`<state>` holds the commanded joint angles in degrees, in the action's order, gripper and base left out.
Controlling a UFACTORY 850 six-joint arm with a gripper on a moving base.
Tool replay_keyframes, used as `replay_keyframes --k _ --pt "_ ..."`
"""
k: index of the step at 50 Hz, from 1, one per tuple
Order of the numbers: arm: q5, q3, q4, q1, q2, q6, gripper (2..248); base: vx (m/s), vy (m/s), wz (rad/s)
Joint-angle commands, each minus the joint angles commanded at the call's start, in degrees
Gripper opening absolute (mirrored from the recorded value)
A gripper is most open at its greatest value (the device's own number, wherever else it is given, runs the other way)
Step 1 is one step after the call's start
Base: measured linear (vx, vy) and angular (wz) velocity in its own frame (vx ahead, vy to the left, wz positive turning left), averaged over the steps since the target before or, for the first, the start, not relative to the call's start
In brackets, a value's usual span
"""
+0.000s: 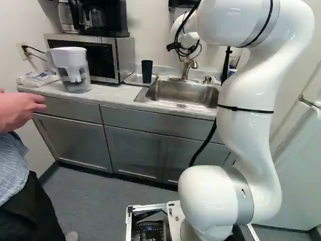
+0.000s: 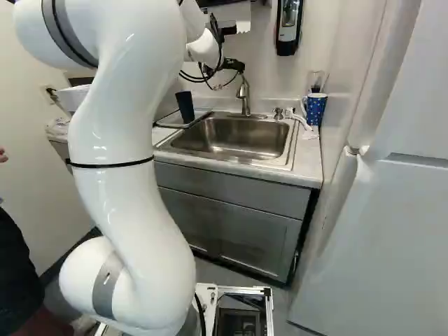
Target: Rinse the cup and place it in the tray
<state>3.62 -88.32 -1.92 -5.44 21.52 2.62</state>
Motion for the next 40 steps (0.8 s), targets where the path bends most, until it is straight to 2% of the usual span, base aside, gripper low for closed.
replay_keyframes --k 40 --pt "0.22 -0.11 0.0 0.0 -0.07 0.0 247 0.0 0.0 0.0"
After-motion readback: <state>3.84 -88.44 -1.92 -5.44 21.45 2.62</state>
